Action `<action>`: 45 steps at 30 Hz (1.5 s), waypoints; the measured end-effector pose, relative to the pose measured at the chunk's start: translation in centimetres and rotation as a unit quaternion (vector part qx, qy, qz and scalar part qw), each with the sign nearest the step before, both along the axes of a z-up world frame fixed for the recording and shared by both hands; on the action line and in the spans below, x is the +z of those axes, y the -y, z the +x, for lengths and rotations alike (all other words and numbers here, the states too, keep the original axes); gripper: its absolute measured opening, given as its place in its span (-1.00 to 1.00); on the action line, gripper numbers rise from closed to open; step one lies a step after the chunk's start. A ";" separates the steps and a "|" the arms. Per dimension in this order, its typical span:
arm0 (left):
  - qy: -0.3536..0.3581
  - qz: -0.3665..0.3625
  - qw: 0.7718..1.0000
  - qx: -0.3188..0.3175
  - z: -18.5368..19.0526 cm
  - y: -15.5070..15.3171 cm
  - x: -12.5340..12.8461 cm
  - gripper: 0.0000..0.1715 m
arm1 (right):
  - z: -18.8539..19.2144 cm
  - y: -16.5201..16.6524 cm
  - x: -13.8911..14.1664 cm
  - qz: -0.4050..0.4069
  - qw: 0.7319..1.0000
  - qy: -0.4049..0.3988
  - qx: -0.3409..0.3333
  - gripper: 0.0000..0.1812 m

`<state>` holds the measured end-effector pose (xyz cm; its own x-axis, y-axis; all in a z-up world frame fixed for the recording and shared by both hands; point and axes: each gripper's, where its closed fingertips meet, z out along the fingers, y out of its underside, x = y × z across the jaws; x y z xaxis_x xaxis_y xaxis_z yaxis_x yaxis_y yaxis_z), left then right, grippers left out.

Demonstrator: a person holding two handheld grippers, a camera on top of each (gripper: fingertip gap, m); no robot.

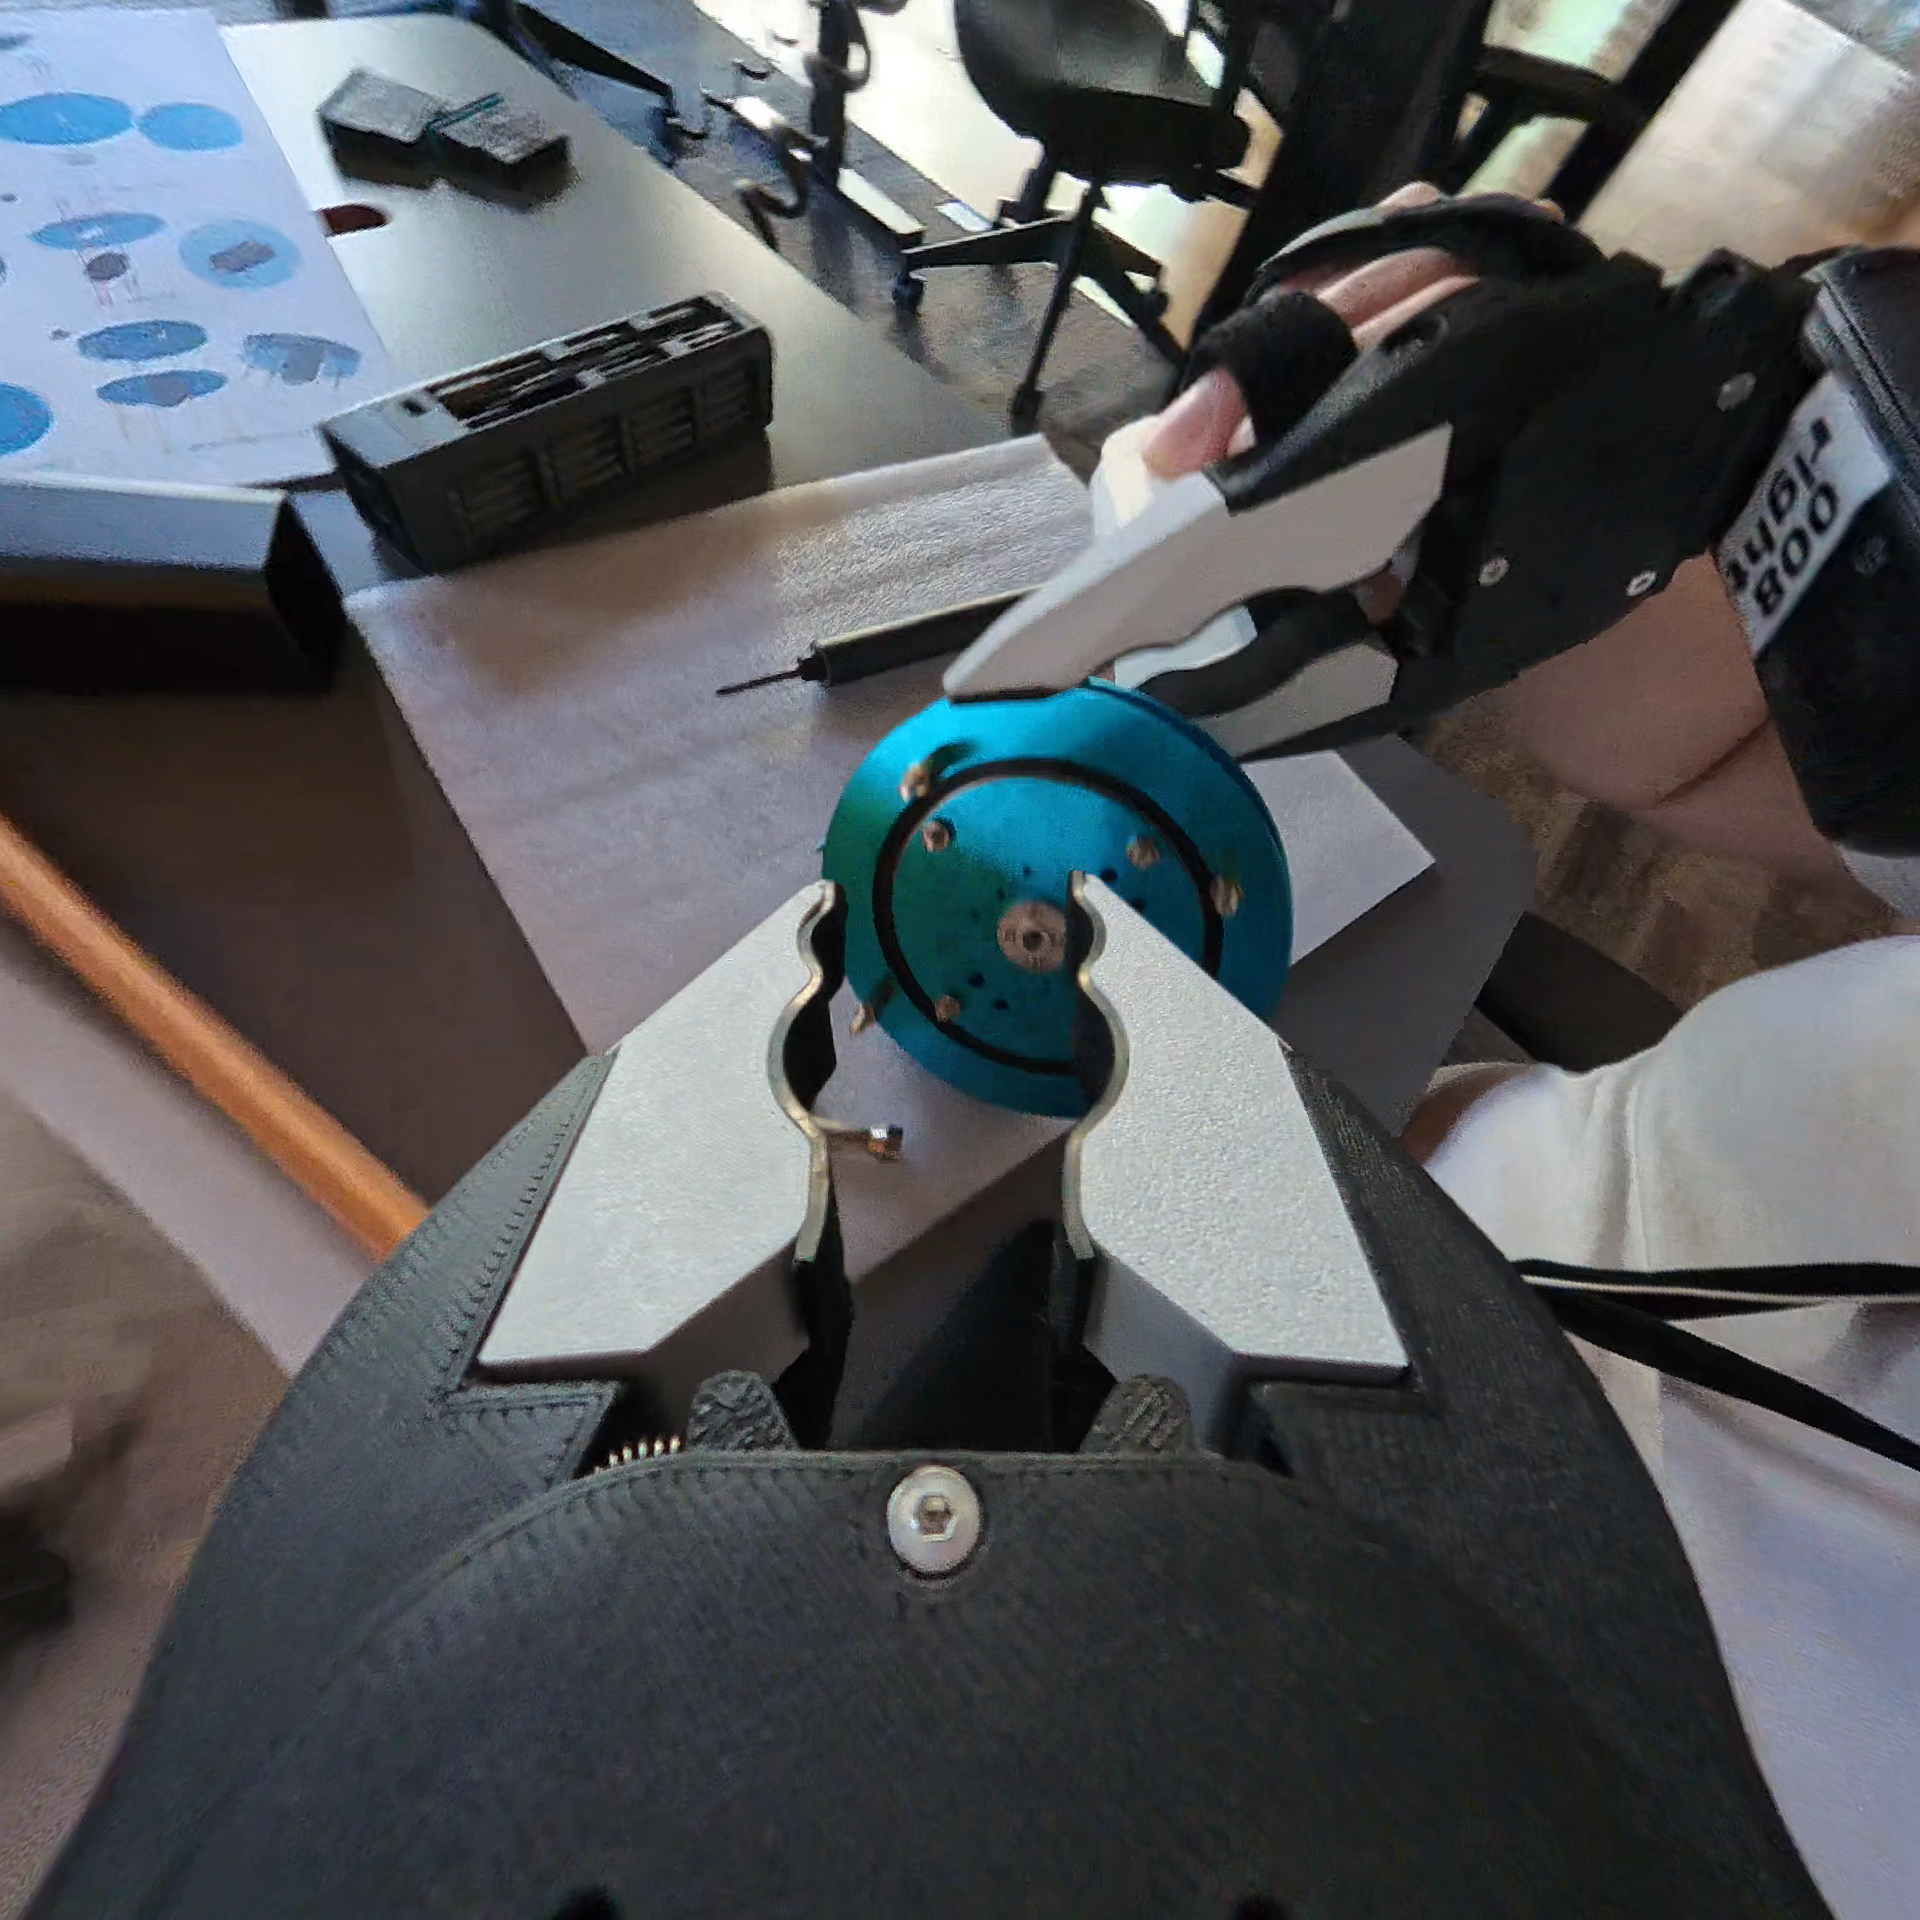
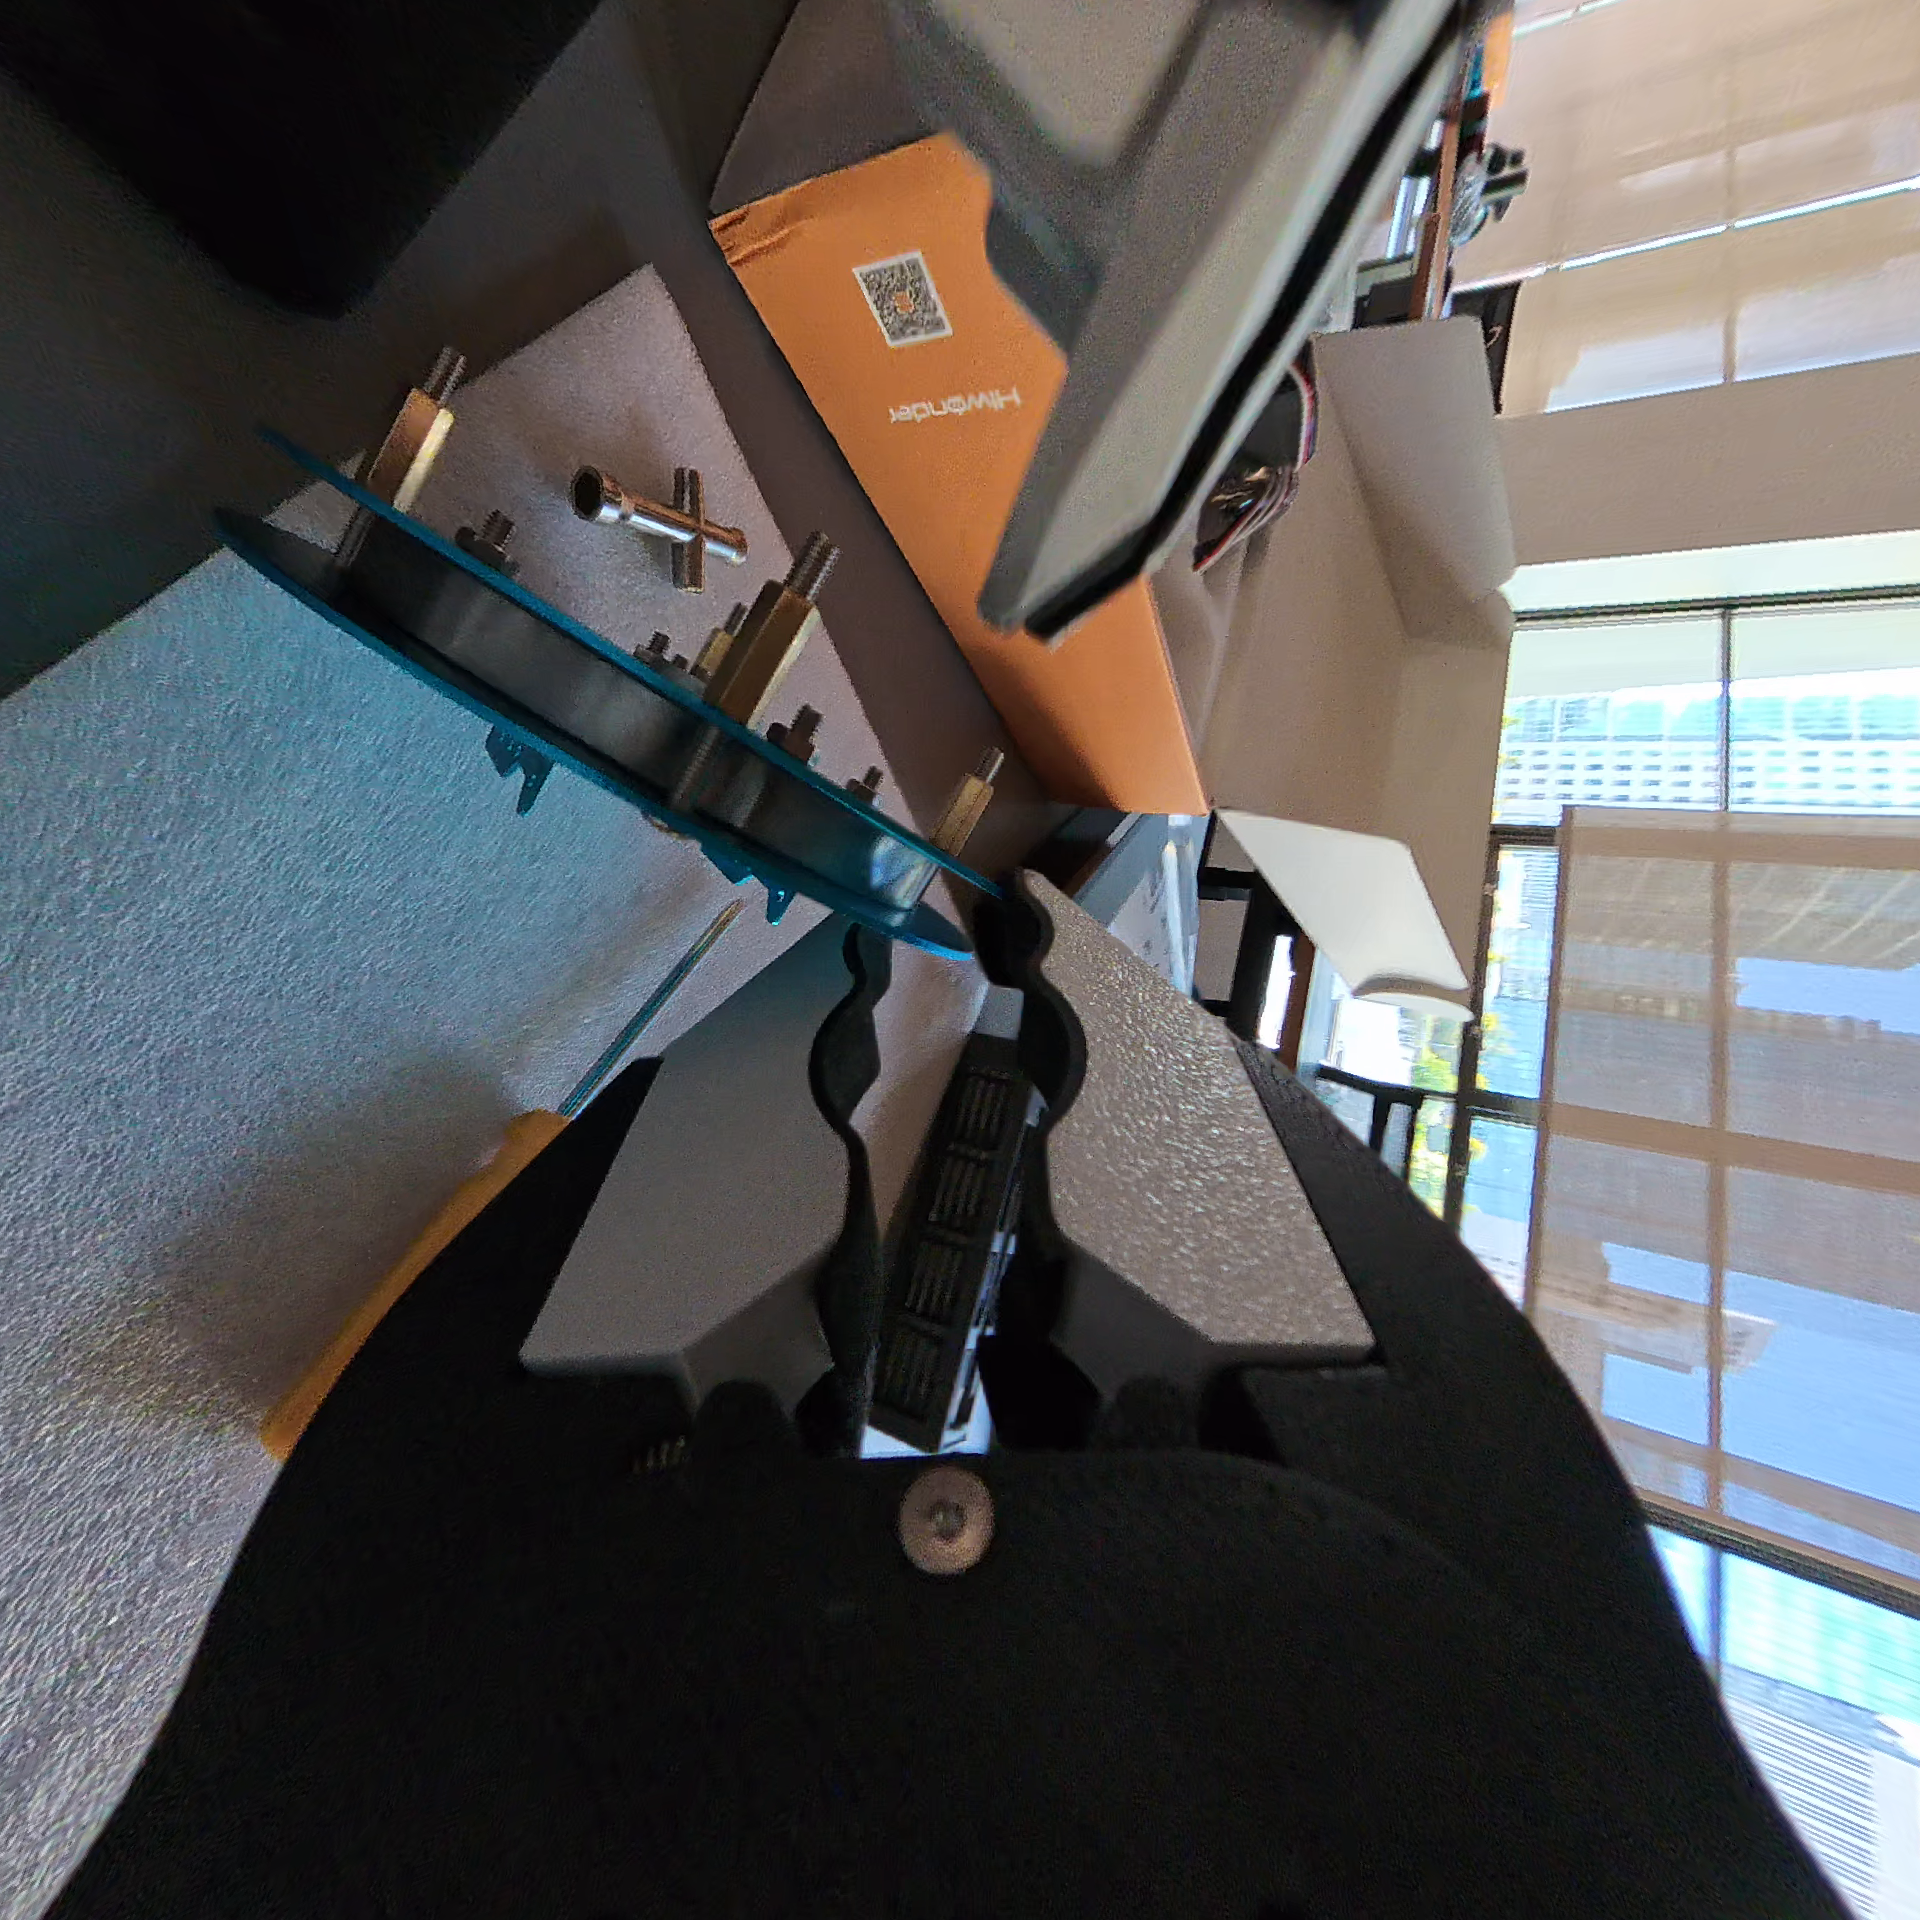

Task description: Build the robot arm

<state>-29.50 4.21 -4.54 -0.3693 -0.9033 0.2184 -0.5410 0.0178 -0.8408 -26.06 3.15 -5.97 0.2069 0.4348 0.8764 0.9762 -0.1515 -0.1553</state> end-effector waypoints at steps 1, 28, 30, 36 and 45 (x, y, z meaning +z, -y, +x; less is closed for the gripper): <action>0.008 0.014 1.000 -0.020 0.6 0.1 -0.1 -0.57 | -0.3 0.0 0.2 0.005 1.000 0.009 0.004 -0.77; 0.041 0.102 0.989 -0.098 2.7 2.5 -1.0 -0.94 | -0.4 1.2 2.1 0.060 0.996 0.070 0.010 -0.82; 0.034 0.082 0.991 -0.100 2.5 2.5 -1.0 -0.95 | 0.3 1.5 3.2 0.085 0.996 0.024 -0.009 -0.73; 0.037 0.066 0.992 -0.098 2.1 2.3 -1.0 -0.95 | 4.6 7.3 0.0 -0.045 0.932 -0.350 -0.084 -0.50; 0.029 0.104 0.986 -0.125 1.9 2.4 -1.0 -0.96 | 4.8 8.2 -7.4 -0.148 0.795 -0.543 -0.225 -0.58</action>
